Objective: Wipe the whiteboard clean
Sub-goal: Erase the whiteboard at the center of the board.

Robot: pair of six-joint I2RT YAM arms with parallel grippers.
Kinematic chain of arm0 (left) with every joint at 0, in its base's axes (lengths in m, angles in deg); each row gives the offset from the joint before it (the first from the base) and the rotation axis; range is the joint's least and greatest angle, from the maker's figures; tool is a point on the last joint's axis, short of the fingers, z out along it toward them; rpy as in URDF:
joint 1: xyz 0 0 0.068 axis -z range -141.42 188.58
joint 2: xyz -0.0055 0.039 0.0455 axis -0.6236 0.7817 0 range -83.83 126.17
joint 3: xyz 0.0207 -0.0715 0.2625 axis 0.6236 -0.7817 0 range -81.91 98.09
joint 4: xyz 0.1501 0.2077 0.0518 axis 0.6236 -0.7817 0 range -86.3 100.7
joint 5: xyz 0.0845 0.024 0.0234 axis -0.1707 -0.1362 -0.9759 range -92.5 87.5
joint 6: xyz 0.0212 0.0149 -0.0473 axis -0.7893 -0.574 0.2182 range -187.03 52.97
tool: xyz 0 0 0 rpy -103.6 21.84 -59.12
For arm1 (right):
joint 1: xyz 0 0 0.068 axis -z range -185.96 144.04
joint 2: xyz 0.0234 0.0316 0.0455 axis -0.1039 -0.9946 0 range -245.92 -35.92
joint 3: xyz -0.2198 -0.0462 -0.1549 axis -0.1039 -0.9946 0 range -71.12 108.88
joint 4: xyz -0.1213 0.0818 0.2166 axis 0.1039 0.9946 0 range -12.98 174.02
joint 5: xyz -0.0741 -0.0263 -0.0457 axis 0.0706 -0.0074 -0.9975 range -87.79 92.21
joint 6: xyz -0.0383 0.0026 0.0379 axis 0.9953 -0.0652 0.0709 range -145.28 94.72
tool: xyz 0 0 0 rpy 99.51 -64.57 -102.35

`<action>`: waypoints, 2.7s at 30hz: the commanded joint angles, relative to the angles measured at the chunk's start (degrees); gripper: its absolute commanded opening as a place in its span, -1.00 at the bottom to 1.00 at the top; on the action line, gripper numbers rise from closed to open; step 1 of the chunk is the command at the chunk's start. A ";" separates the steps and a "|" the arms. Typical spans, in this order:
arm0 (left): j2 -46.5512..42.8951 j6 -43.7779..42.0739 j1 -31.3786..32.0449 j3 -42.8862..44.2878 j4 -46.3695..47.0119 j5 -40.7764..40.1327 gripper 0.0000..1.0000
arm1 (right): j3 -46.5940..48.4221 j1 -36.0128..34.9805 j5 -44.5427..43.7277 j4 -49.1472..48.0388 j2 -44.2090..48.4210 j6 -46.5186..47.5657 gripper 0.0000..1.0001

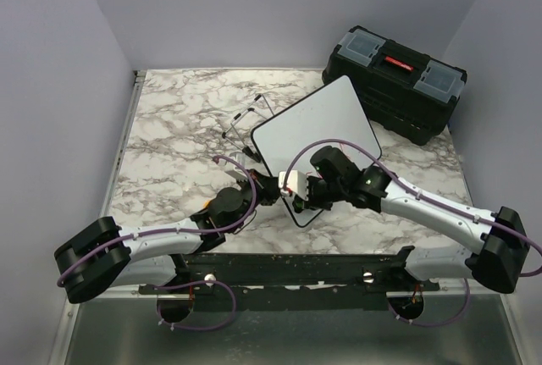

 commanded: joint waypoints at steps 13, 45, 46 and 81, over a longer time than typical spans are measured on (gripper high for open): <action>-0.87 2.26 1.11 1.32 12.23 4.87 -1.00 | 0.33 -4.18 6.87 1.68 -4.28 4.41 -0.99; -0.10 1.93 1.11 2.02 12.57 6.58 -1.00 | -0.10 4.57 4.26 -8.26 -1.74 -2.19 -0.99; -0.25 1.91 1.11 1.95 12.45 6.82 -1.00 | 0.15 6.48 4.25 -9.05 -1.36 -2.41 -0.99; -1.20 1.13 1.02 1.45 12.47 7.64 -1.00 | -11.48 6.26 19.98 0.66 9.70 10.66 -0.99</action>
